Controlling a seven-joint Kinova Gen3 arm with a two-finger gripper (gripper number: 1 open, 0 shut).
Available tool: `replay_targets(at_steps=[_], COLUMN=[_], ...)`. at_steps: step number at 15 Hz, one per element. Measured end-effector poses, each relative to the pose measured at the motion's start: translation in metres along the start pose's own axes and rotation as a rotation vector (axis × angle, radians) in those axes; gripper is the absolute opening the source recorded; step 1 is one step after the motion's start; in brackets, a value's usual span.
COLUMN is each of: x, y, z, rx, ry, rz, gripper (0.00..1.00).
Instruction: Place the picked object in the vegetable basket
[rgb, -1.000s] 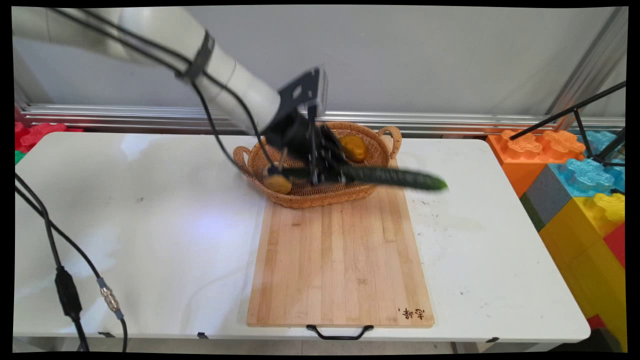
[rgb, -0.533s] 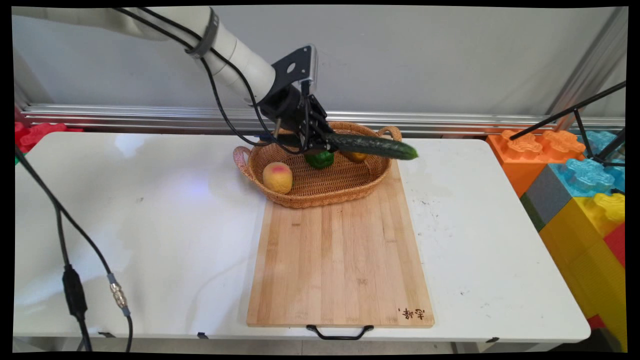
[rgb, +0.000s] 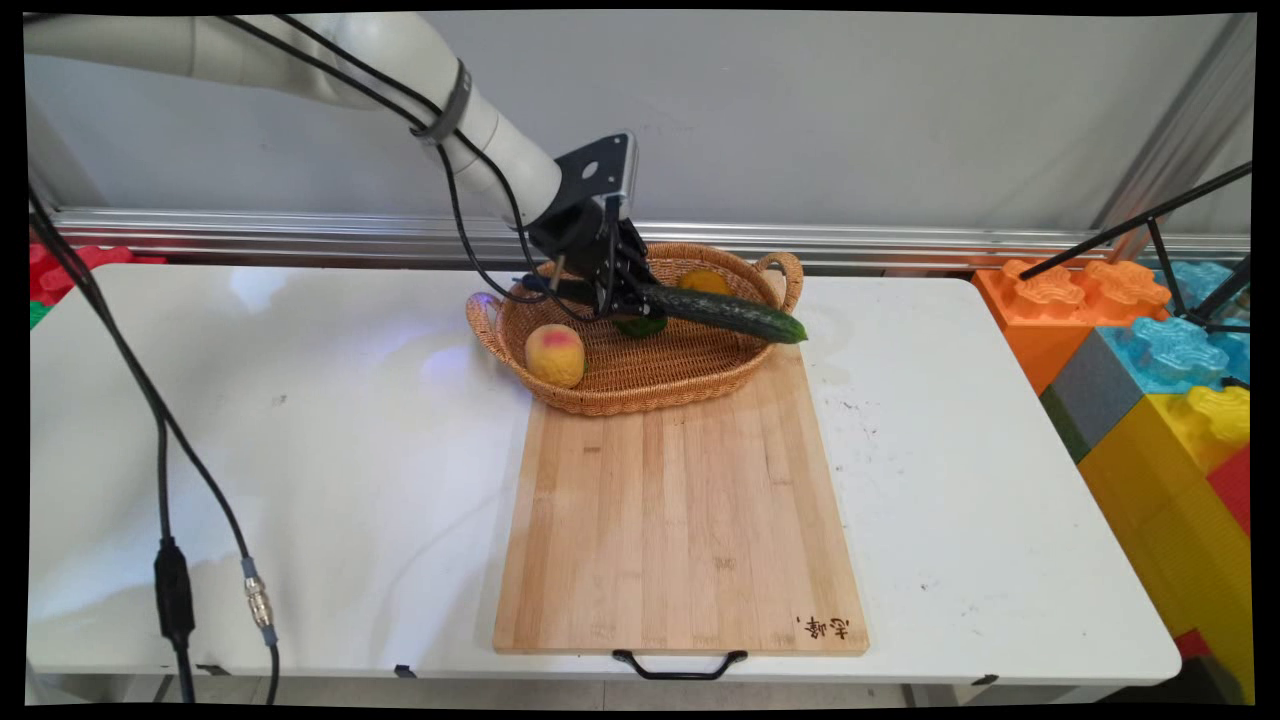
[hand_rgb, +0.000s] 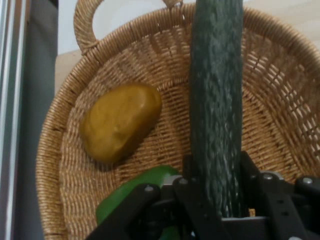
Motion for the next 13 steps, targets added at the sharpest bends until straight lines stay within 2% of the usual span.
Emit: replay_targets(at_steps=[6,7,13], x=[-0.011,-0.012,-0.006], y=[-0.008,-0.009,-0.009], z=[0.016,0.018,0.017], rx=[-0.014,-0.016,-0.031], ry=[-0.013,-0.014,0.003], rz=[0.012,0.013,-0.035], gripper=[0.00,1.00,1.00])
